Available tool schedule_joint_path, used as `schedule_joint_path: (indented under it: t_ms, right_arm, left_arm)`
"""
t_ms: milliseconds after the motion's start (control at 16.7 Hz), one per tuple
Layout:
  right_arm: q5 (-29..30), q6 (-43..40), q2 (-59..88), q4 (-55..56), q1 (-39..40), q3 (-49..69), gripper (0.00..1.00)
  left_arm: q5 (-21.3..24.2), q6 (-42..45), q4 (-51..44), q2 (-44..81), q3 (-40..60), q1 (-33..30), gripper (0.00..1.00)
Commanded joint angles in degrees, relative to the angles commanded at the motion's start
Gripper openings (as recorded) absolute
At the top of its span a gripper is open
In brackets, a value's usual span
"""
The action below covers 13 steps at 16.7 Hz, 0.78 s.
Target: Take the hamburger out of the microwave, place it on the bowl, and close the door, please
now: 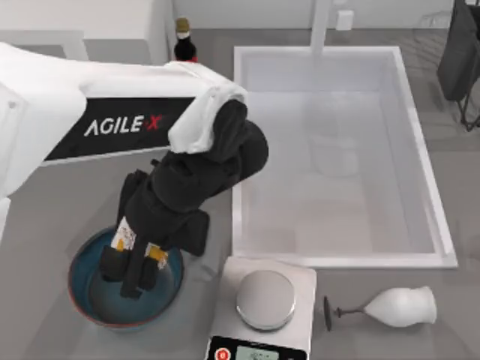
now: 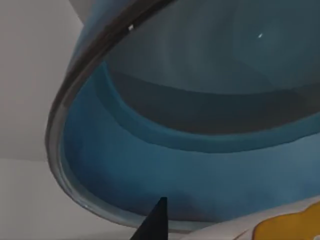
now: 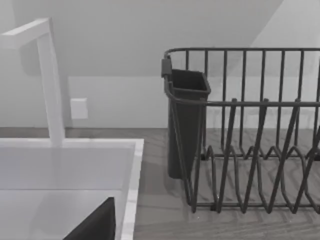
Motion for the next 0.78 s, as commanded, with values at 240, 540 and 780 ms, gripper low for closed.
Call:
schedule_joint_path:
  t_ms: [240, 540, 780]
  right_arm:
    - [0.0, 0.0, 0.0, 0.0, 0.0, 0.0, 1.0]
    - [0.0, 0.0, 0.0, 0.0, 0.0, 0.0, 1.0]
    - [0.0, 0.0, 0.0, 0.0, 0.0, 0.0, 1.0]
  left_arm:
    - [-0.6, 0.1, 1.3, -1.2, -0.4, 0.3, 0.0]
    - [-1.3, 0.3, 3.2, -2.2, -1.3, 0.8, 0.0]
    - [-1.5, 0.7, 4.9, -2.1, -2.6, 1.1, 0.0]
